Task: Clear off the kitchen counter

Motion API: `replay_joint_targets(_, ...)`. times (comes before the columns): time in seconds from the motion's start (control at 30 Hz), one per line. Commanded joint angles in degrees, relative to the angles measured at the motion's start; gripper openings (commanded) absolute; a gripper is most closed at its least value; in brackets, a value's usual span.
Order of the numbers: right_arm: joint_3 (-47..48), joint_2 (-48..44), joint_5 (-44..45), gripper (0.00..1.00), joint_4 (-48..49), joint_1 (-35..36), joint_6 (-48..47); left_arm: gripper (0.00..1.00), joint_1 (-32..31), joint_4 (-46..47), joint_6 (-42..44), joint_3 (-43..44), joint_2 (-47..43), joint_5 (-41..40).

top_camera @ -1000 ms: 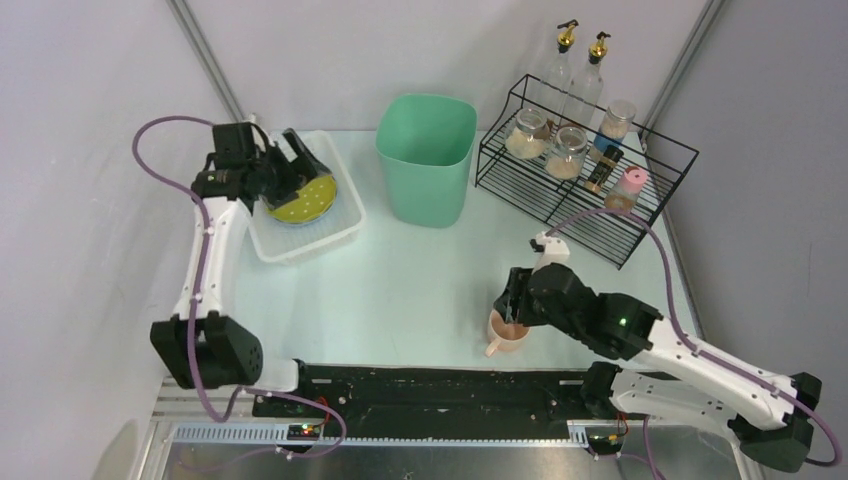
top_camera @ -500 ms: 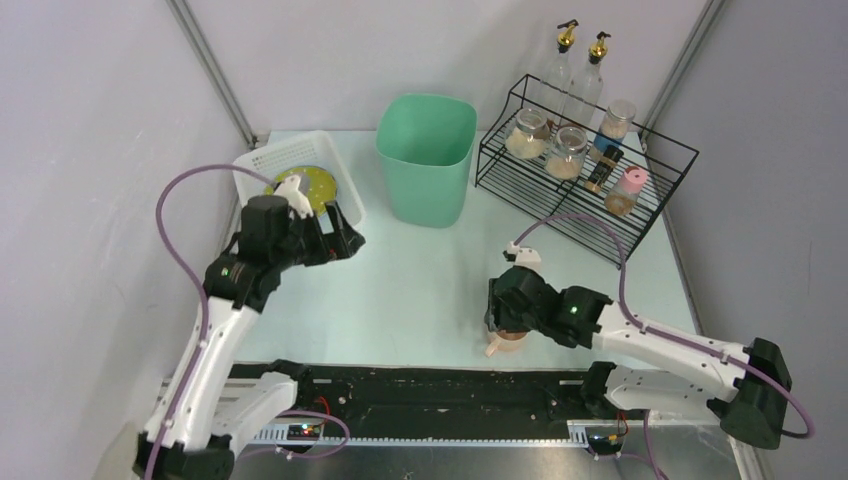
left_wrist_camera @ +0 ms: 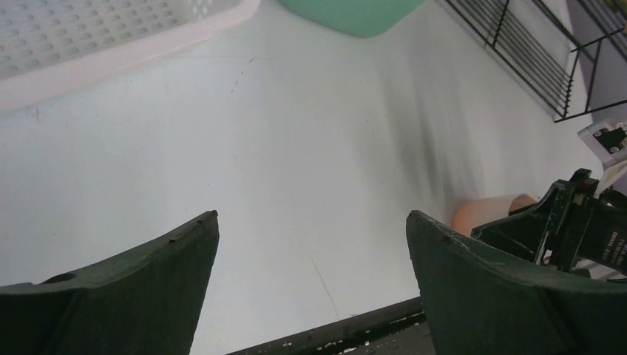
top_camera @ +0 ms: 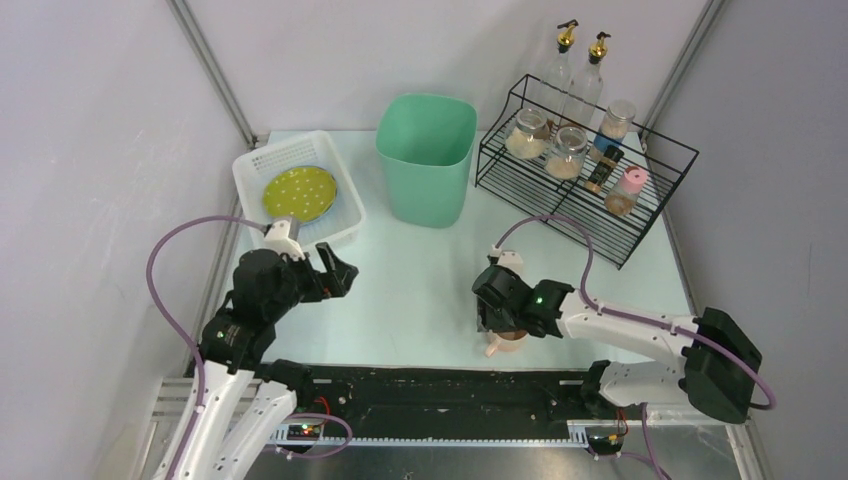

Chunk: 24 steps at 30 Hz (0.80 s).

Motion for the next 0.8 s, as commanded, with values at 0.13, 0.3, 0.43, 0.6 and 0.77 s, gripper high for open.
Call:
replay_joint_targets(0.13, 2.67, 4.48, 2.15, 0.45, -1.3, 0.27, 0.89, 1.0, -0.38, 3.16, 0.83, -2.12, -1.71, -0.56)
replay_joint_targets(0.3, 3.99, 5.76, 3.69, 0.18, -2.28, 0.67, 0.32, 1.0, -0.46, 3.23, 0.55, -2.62, -1.6, 0.75)
replay_joint_targets(0.43, 6.95, 6.96, 4.09, 0.0, -0.42, 2.11, -1.5, 1.0, -0.44, 3.48, 0.36, -2.99, -2.39, 1.4)
replay_joint_targets(0.6, 12.65, 12.44, 4.59, 0.0, 1.91, 4.75, -8.07, 1.0, -0.45, 3.74, 0.26, -3.2, -2.77, 1.7)
replay_joint_targets(0.77, 21.09, 20.56, 5.81, 0.0, 2.92, 8.29, -15.59, 0.98, -0.51, 3.79, 0.17, -3.39, -3.14, 1.55)
